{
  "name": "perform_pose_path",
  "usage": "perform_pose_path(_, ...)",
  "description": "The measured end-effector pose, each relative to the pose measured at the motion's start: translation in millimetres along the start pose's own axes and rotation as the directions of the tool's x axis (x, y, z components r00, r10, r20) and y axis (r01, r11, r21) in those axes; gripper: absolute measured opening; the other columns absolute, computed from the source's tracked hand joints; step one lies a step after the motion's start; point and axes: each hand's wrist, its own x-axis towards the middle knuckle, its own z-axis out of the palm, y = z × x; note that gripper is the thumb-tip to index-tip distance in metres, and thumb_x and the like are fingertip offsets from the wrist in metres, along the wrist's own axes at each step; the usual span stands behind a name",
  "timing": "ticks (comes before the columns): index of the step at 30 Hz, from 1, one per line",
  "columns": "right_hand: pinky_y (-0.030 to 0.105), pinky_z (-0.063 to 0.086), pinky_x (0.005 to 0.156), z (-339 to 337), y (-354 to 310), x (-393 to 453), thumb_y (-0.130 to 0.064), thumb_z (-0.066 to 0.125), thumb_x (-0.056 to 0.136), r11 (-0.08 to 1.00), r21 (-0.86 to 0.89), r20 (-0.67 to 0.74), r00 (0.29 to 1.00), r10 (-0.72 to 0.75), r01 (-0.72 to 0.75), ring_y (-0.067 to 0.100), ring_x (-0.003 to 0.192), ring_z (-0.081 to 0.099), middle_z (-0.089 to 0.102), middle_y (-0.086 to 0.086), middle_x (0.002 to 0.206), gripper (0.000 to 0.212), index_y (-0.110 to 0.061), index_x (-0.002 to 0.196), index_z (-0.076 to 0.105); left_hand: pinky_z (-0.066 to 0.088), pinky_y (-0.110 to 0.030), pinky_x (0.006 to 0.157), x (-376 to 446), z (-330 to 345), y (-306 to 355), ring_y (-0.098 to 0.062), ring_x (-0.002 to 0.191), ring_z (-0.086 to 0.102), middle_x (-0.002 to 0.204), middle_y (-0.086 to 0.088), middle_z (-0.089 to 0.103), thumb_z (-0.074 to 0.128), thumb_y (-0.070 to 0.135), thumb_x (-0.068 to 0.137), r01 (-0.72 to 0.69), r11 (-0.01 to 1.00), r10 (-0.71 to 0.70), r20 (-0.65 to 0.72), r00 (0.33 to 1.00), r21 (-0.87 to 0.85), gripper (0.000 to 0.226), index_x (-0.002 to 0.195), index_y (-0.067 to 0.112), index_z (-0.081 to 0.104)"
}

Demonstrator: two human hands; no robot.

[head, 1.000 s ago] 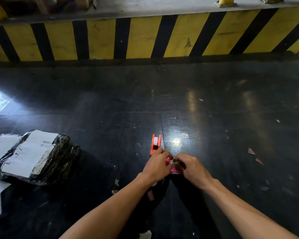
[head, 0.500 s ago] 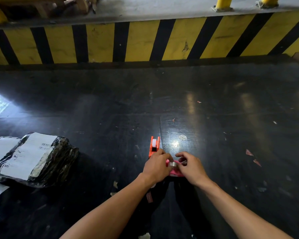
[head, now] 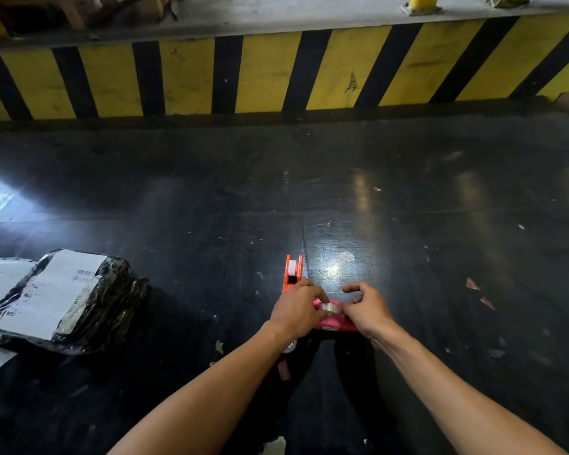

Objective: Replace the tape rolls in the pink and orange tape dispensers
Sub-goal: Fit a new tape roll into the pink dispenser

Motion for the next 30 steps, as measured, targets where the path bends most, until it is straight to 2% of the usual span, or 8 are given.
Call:
perform_pose_path(5, 0.030, 0.047, 0.055, -3, 2, 1, -0.001, 0.073, 0.069, 0.998, 0.021, 0.012, 0.998, 0.064, -0.065, 0.019, 0.059, 0.059, 0.063, 0.004, 0.067, 0.035, -0.018, 0.098, 0.061, 0.050, -0.034, 0.085, 1, -3, 1, -0.020, 0.104, 0.062, 0.117, 0.001, 0.061, 0.077, 0.031, 0.083, 0.006, 1.000, -0.006, 0.014, 1.000, 0.008, 0.026, 0.107, 0.023, 0.073)
perform_pose_path(10, 0.037, 0.052, 0.058, -14, 9, 4, 0.000, 0.072, 0.065, 0.988, 0.039, -0.022, 0.988, 0.154, -0.153, 0.025, 0.060, 0.062, 0.069, 0.014, 0.077, 0.036, -0.020, 0.092, 0.060, 0.052, -0.036, 0.089, 1, -5, 2, -0.019, 0.104, 0.062, 0.118, 0.001, 0.062, 0.078, 0.033, 0.082, 0.010, 1.000, -0.010, 0.018, 1.000, 0.000, 0.026, 0.106, 0.022, 0.073)
perform_pose_path(14, 0.030, 0.045, 0.045, -33, 11, 4, 0.013, 0.061, 0.076, 0.972, 0.097, 0.008, 0.977, 0.215, -0.215, 0.019, 0.052, 0.053, 0.060, 0.013, 0.067, 0.036, -0.010, 0.104, 0.057, 0.047, -0.031, 0.088, 1, -6, 3, -0.020, 0.107, 0.061, 0.121, 0.000, 0.061, 0.077, 0.030, 0.083, -0.003, 1.000, 0.003, 0.017, 1.000, 0.013, 0.027, 0.109, 0.020, 0.073)
perform_pose_path(17, 0.025, 0.050, 0.040, -41, 12, 6, 0.020, 0.050, 0.079, 0.954, 0.164, 0.036, 0.968, 0.247, -0.250, 0.023, 0.052, 0.056, 0.057, 0.017, 0.066, 0.038, -0.005, 0.108, 0.051, 0.047, -0.030, 0.087, 1, -6, 3, -0.019, 0.106, 0.061, 0.120, 0.000, 0.062, 0.078, 0.028, 0.083, -0.003, 1.000, 0.003, 0.016, 1.000, 0.011, 0.027, 0.108, 0.019, 0.074)
perform_pose_path(22, 0.025, 0.048, 0.035, -38, 11, -1, 0.020, 0.047, 0.080, 0.969, 0.124, 0.026, 0.977, 0.214, -0.215, 0.024, 0.047, 0.055, 0.057, 0.020, 0.062, 0.032, -0.009, 0.094, 0.049, 0.045, -0.029, 0.084, 1, -5, 3, -0.019, 0.103, 0.062, 0.120, 0.000, 0.062, 0.079, 0.028, 0.082, 0.005, 1.000, -0.005, 0.014, 1.000, 0.000, 0.025, 0.105, 0.019, 0.074)
perform_pose_path(30, 0.018, 0.030, 0.031, -16, 16, -3, 0.005, 0.063, 0.077, 0.979, -0.004, -0.078, 0.977, 0.201, -0.202, 0.014, 0.027, 0.047, 0.055, 0.012, 0.051, 0.023, -0.014, 0.074, 0.050, 0.044, -0.027, 0.086, 0, -3, 2, -0.019, 0.105, 0.061, 0.120, 0.000, 0.062, 0.079, 0.026, 0.082, 0.009, 1.000, -0.009, -0.006, 1.000, -0.022, 0.025, 0.105, 0.018, 0.075)
